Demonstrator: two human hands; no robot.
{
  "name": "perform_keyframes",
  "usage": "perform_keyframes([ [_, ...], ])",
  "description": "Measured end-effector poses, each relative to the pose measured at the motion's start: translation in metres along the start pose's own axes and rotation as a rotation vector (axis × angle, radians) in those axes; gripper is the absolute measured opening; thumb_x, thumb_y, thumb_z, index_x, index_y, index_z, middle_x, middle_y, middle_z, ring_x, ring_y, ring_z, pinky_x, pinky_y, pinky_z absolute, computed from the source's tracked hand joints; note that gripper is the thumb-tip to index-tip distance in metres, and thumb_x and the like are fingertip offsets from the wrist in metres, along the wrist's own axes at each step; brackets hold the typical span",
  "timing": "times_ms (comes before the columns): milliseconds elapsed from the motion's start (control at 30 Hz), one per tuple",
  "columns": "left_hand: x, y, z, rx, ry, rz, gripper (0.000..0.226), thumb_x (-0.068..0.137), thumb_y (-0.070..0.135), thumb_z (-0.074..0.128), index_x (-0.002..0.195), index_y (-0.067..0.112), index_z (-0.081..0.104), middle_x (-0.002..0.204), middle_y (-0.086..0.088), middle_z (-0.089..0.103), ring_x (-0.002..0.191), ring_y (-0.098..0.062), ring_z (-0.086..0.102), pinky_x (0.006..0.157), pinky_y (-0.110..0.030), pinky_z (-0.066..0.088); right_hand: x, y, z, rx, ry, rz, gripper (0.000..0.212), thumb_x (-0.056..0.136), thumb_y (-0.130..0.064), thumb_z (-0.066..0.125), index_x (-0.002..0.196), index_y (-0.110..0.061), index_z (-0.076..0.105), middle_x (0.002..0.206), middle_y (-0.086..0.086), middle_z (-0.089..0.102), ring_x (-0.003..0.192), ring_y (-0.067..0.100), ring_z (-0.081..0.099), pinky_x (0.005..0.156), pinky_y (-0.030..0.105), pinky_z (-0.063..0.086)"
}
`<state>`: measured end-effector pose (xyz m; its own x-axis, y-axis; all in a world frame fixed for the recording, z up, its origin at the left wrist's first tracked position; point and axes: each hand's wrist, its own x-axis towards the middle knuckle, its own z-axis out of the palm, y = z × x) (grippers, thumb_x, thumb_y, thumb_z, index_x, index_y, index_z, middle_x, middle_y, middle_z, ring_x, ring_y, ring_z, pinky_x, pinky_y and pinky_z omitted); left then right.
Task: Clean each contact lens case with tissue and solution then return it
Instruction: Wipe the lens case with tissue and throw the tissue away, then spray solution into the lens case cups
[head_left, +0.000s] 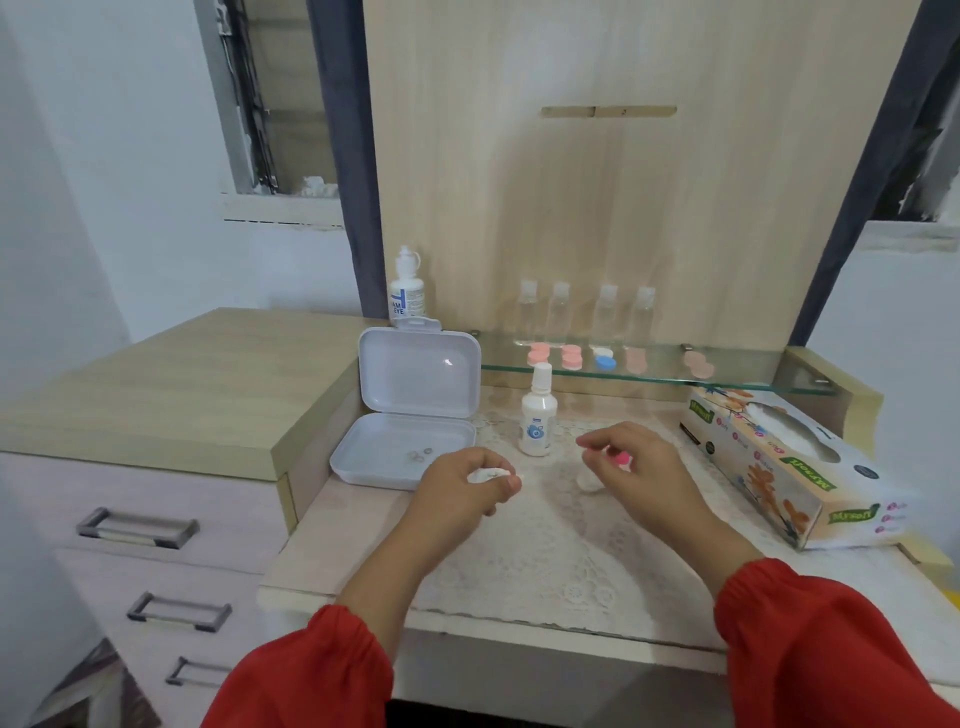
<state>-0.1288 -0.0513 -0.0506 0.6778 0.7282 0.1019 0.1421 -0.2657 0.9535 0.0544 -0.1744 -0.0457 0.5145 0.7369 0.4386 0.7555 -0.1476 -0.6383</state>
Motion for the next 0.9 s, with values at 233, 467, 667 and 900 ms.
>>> perform_keyframes([
  [233, -0.045, 0.001, -0.066, 0.029, 0.109, -0.013, 0.009, 0.083, 0.023, 0.071, 0.086, 0.014, 0.070, 0.074, -0.002, 0.069, 0.056, -0.007, 0.055, 0.049, -0.016, 0.041, -0.006, -0.080, 0.066, 0.157, -0.258, -0.126, 0.015, 0.086, -0.023, 0.068, 0.092, -0.037, 0.071, 0.090, -0.015, 0.069, 0.084, -0.003, 0.059, 0.067, 0.007, 0.039],
  [467, -0.107, -0.024, -0.143, -0.022, 0.235, -0.107, 0.010, 0.085, 0.016, 0.070, 0.093, 0.010, 0.068, 0.079, -0.013, 0.072, 0.052, -0.009, 0.054, 0.046, -0.019, 0.039, -0.025, -0.145, 0.135, 0.305, -0.373, -0.200, 0.019, 0.087, -0.016, 0.068, 0.091, -0.034, 0.072, 0.090, -0.015, 0.068, 0.084, -0.003, 0.058, 0.070, 0.007, 0.039],
  [667, -0.159, -0.064, -0.207, 0.015, 0.334, -0.252, 0.015, 0.084, 0.014, 0.071, 0.093, 0.002, 0.069, 0.080, -0.012, 0.073, 0.060, -0.014, 0.060, 0.050, -0.024, 0.046, -0.056, -0.203, 0.195, 0.612, -0.489, -0.032, 0.020, 0.087, 0.000, 0.063, 0.084, -0.017, 0.072, 0.071, -0.001, 0.064, 0.060, 0.008, 0.061, 0.054, 0.024, 0.051],
  [900, -0.192, -0.121, -0.231, 0.185, 0.400, -0.497, 0.016, 0.082, 0.011, 0.071, 0.097, 0.009, 0.067, 0.080, -0.008, 0.068, 0.070, -0.017, 0.064, 0.068, -0.028, 0.056, -0.102, -0.237, 0.274, 0.631, -0.811, 0.342, 0.018, 0.086, 0.006, 0.054, 0.083, -0.007, 0.066, 0.075, 0.010, 0.061, 0.060, 0.016, 0.057, 0.049, 0.025, 0.050],
])
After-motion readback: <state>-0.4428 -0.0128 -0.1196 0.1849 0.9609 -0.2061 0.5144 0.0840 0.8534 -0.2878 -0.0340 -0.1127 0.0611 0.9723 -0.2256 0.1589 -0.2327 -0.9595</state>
